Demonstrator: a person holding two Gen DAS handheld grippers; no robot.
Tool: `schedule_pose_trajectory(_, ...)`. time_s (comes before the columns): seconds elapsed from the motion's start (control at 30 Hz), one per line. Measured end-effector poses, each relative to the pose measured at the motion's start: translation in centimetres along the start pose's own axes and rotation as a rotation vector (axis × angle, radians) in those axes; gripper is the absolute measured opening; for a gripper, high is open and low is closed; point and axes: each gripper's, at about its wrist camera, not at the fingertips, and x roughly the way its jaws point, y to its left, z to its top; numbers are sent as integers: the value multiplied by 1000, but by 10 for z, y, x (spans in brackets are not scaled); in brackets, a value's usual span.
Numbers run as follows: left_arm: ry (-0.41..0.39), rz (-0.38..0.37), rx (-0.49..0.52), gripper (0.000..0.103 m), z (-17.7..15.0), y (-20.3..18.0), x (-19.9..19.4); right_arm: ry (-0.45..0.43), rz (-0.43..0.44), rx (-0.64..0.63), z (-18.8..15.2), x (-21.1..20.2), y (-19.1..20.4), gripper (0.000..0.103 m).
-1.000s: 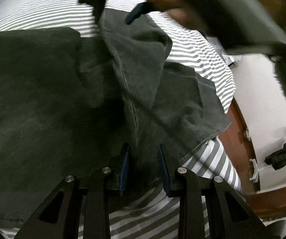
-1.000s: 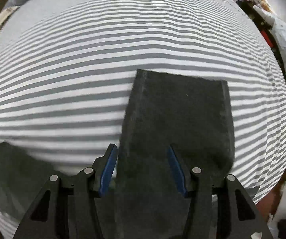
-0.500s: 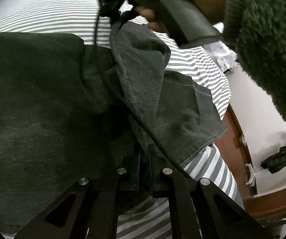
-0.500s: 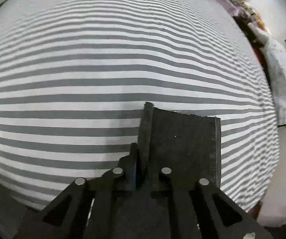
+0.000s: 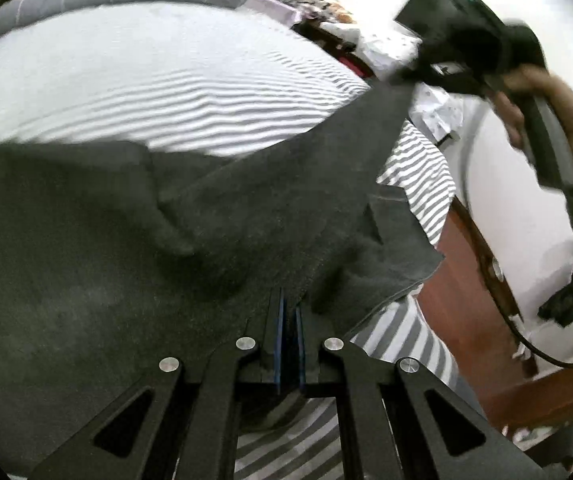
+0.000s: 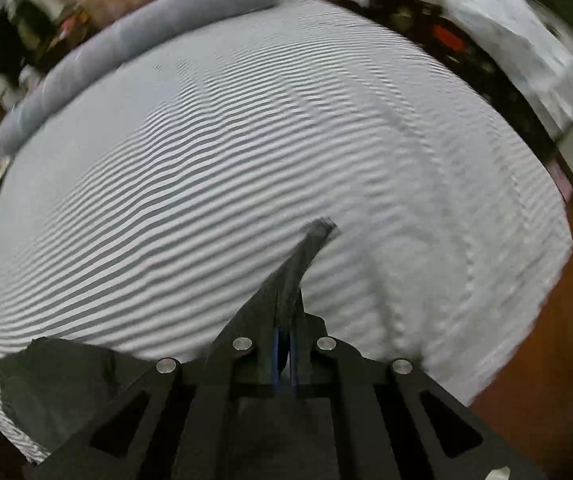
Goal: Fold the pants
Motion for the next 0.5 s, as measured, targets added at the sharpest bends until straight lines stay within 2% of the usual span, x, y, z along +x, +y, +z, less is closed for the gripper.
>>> schedule_pose_trajectory(0.1, 2, -2, 66, 5, -1, -10, -7, 1, -1, 79, -32, -12, -47, 2)
schedule_pose_trajectory(0.23, 48, 16, 138, 5, -8, -19, -1, 77, -23, 157, -89, 4, -81, 2)
schedule_pose_trajectory(0.37, 111, 36, 176, 5, -21, -21, 10, 133, -7, 226, -119, 26, -107, 2)
schedule_pose_trajectory(0.5, 126, 37, 195, 5, -26, -26, 8, 125, -13, 228, -128, 30, -110, 2)
